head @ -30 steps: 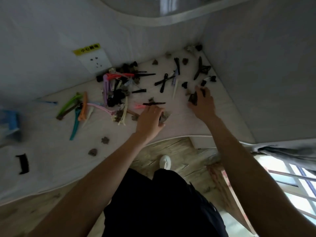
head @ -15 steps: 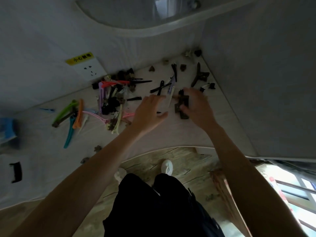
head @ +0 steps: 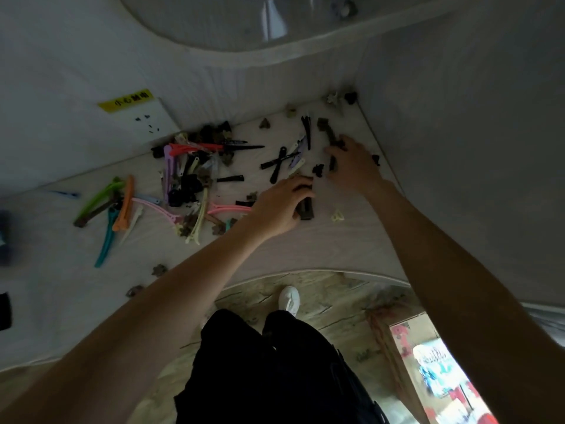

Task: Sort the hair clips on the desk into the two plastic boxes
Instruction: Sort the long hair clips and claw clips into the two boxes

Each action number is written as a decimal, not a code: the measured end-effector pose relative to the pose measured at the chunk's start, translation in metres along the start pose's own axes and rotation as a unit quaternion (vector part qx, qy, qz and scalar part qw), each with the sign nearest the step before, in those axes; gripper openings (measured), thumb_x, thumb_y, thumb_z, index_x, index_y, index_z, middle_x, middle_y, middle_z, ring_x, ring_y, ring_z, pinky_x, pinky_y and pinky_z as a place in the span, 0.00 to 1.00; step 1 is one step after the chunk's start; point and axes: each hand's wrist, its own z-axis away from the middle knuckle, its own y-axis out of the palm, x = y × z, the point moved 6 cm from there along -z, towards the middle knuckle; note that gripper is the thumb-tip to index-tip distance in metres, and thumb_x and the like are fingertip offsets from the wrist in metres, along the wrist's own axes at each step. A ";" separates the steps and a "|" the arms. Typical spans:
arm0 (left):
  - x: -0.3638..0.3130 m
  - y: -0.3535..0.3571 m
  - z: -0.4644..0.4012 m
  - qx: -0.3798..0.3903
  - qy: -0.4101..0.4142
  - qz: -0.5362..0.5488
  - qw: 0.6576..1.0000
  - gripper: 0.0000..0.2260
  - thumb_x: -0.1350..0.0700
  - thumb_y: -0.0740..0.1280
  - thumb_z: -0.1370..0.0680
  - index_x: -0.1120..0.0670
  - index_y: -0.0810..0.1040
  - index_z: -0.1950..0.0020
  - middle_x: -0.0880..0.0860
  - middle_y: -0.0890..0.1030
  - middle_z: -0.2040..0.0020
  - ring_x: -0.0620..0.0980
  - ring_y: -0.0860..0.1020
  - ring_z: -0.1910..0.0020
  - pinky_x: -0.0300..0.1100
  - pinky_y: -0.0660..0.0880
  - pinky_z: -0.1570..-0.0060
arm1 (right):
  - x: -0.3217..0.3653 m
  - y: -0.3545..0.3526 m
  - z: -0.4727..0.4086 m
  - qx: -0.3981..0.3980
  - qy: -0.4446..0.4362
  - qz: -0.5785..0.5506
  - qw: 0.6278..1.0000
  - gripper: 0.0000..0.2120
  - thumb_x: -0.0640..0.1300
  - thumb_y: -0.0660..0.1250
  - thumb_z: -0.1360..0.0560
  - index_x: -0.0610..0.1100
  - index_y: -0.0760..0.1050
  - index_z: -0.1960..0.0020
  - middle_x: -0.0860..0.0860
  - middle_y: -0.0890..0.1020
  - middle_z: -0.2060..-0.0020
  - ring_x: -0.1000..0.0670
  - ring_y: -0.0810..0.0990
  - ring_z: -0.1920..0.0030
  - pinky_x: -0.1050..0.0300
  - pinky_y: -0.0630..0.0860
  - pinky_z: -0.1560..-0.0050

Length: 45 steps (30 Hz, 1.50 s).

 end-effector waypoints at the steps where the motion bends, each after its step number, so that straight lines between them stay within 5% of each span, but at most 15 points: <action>1: 0.006 -0.002 0.003 -0.004 -0.029 0.020 0.999 0.16 0.58 0.65 0.26 0.52 0.75 0.38 0.49 0.70 0.31 0.52 0.72 0.38 0.48 0.74 0.43 | 0.006 0.002 0.003 -0.008 -0.017 -0.008 1.000 0.24 0.48 0.64 0.25 0.45 0.66 0.30 0.40 0.57 0.26 0.37 0.61 0.30 0.44 0.63 0.31; 4: 0.024 -0.009 0.014 -0.050 -0.104 0.034 0.993 0.12 0.49 0.68 0.27 0.53 0.76 0.48 0.49 0.72 0.37 0.51 0.74 0.44 0.47 0.75 0.50 | 0.018 0.003 0.012 -0.058 -0.029 -0.066 0.996 0.15 0.43 0.61 0.24 0.42 0.76 0.39 0.41 0.68 0.31 0.39 0.71 0.36 0.48 0.70 0.37; 7: 0.033 -0.009 0.016 -0.073 -0.146 0.036 0.986 0.14 0.53 0.72 0.29 0.54 0.72 0.47 0.54 0.70 0.41 0.53 0.75 0.49 0.44 0.71 0.58 | 0.021 0.006 0.024 -0.113 -0.024 -0.077 0.990 0.14 0.38 0.62 0.25 0.43 0.74 0.40 0.41 0.71 0.37 0.38 0.72 0.41 0.45 0.73 0.43; 12: 0.042 -0.010 0.013 -0.054 -0.199 0.062 0.976 0.25 0.57 0.70 0.28 0.56 0.68 0.33 0.58 0.70 0.37 0.57 0.70 0.39 0.45 0.70 0.43 | 0.016 0.008 0.027 -0.106 0.069 -0.171 0.977 0.32 0.43 0.69 0.28 0.45 0.59 0.28 0.38 0.69 0.36 0.39 0.69 0.38 0.42 0.70 0.38; 16: 0.040 -0.028 0.023 -0.119 -0.198 0.116 0.966 0.21 0.52 0.69 0.28 0.55 0.71 0.37 0.55 0.77 0.42 0.53 0.75 0.44 0.44 0.73 0.47 | 0.016 -0.008 0.042 -0.174 0.111 -0.268 0.941 0.27 0.39 0.69 0.28 0.43 0.65 0.31 0.42 0.76 0.43 0.46 0.76 0.45 0.57 0.72 0.45; 20: 0.041 -0.056 0.054 -0.220 -0.216 0.339 0.889 0.17 0.56 0.70 0.27 0.53 0.72 0.41 0.51 0.78 0.46 0.45 0.77 0.52 0.29 0.74 0.56 | 0.031 -0.014 0.071 -0.215 0.155 -0.430 0.863 0.22 0.41 0.69 0.28 0.45 0.69 0.35 0.50 0.76 0.48 0.53 0.75 0.49 0.59 0.74 0.46; 24: 0.060 -0.073 0.104 -0.281 -0.236 0.485 0.794 0.14 0.58 0.71 0.27 0.50 0.71 0.45 0.50 0.77 0.51 0.42 0.78 0.54 0.35 0.77 0.56 | 0.082 0.010 0.092 -0.117 0.155 -0.589 0.784 0.19 0.41 0.68 0.26 0.46 0.68 0.37 0.46 0.78 0.47 0.48 0.80 0.50 0.54 0.79 0.51; 29: 0.115 -0.093 0.195 -0.372 -0.298 0.527 0.704 0.14 0.60 0.72 0.28 0.49 0.70 0.48 0.47 0.79 0.55 0.44 0.80 0.58 0.40 0.78 0.57 | 0.181 0.049 0.088 0.020 0.112 -0.590 0.799 0.14 0.44 0.66 0.25 0.47 0.67 0.41 0.49 0.79 0.53 0.52 0.81 0.58 0.63 0.79 0.64; 31: 0.142 -0.108 0.234 -0.410 -0.336 0.471 0.705 0.13 0.61 0.70 0.26 0.51 0.68 0.47 0.45 0.76 0.56 0.38 0.78 0.62 0.40 0.77 0.57 | 0.223 0.061 0.082 0.064 0.082 -0.564 0.819 0.11 0.44 0.66 0.24 0.46 0.69 0.44 0.49 0.80 0.55 0.52 0.81 0.61 0.64 0.79 0.66; 38: 0.250 -0.191 0.378 -0.496 -0.440 0.204 0.720 0.18 0.52 0.70 0.26 0.57 0.69 0.41 0.56 0.75 0.48 0.51 0.74 0.53 0.43 0.73 0.53 | 0.378 0.086 0.067 0.121 -0.036 -0.515 0.848 0.05 0.40 0.67 0.25 0.44 0.73 0.50 0.42 0.79 0.54 0.47 0.79 0.58 0.52 0.78 0.56; 42: 0.322 -0.225 0.430 -0.394 -0.501 0.081 0.766 0.15 0.56 0.64 0.23 0.60 0.71 0.38 0.63 0.72 0.41 0.61 0.73 0.44 0.50 0.68 0.44 | 0.461 0.092 0.055 0.099 -0.118 -0.449 0.880 0.07 0.44 0.71 0.30 0.54 0.75 0.56 0.47 0.79 0.57 0.46 0.78 0.55 0.44 0.78 0.49; 45: 0.358 -0.233 0.448 -0.285 -0.463 0.019 0.839 0.12 0.59 0.64 0.24 0.56 0.75 0.40 0.62 0.74 0.42 0.63 0.74 0.44 0.53 0.71 0.46 | 0.516 0.086 0.045 0.048 -0.196 -0.366 0.909 0.09 0.42 0.70 0.29 0.48 0.75 0.49 0.51 0.76 0.55 0.51 0.75 0.55 0.63 0.76 0.53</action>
